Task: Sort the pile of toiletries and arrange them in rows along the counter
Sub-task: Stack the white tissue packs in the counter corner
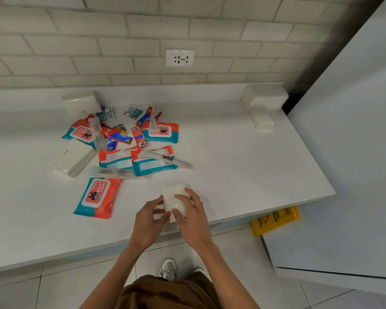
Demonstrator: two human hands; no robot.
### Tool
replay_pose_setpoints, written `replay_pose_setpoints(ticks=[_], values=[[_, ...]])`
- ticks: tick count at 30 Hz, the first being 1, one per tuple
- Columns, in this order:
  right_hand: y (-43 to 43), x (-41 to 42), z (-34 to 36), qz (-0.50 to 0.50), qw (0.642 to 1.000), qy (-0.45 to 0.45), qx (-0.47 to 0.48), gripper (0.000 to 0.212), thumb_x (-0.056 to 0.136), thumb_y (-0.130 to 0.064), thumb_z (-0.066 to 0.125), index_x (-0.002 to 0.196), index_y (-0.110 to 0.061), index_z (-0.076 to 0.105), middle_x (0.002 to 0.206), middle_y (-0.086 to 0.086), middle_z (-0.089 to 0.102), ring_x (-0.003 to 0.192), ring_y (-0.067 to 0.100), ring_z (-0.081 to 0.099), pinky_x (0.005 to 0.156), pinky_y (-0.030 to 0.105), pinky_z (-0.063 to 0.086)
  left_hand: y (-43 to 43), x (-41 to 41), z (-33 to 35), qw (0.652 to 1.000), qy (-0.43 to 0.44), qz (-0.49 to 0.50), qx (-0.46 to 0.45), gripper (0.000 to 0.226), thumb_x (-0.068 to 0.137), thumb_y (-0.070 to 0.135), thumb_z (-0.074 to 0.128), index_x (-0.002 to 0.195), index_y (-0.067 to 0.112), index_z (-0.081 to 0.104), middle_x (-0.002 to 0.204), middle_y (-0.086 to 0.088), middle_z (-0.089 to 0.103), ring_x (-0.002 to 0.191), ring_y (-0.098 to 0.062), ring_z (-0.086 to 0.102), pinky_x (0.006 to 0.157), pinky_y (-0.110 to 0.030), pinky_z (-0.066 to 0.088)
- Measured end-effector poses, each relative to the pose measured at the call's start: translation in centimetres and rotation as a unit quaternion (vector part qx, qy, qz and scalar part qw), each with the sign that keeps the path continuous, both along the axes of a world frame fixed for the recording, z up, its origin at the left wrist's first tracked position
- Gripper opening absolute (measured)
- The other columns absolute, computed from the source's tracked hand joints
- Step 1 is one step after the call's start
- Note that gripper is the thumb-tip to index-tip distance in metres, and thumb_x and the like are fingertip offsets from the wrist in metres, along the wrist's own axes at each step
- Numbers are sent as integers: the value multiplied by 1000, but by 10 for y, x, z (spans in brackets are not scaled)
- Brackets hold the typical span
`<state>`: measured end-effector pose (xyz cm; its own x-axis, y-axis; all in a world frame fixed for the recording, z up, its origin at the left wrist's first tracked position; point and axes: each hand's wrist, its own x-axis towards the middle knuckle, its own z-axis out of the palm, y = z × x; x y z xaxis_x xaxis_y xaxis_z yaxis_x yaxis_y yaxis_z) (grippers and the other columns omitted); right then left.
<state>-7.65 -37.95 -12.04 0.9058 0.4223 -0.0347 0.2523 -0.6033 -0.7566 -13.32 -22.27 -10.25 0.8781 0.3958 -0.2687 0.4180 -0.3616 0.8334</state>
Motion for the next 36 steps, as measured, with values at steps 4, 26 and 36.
replay_pose_setpoints(ticks=[4,26,36], values=[[-21,6,-2,-37,999,0,16,44,107,-42,61,148,-34,51,167,-17,29,149,7,34,111,4,33,-19,18,3,1000,-5,-13,-17,55,89,23,80,140,21,58,130,7,66,89,10,62,72,0,47],[-199,137,-5,-154,986,-3,62,35,104,-32,69,137,-30,59,161,-15,41,139,7,51,102,2,41,-195,163,10,988,-29,-113,-100,59,81,20,88,129,36,57,124,14,67,106,5,68,89,-24,60],[-290,219,-4,-169,986,-14,12,54,106,-38,62,154,-27,40,151,-12,47,129,13,57,99,28,55,-290,250,-3,990,-23,-103,-93,71,84,14,85,147,14,52,130,7,64,115,5,63,94,-24,58]])
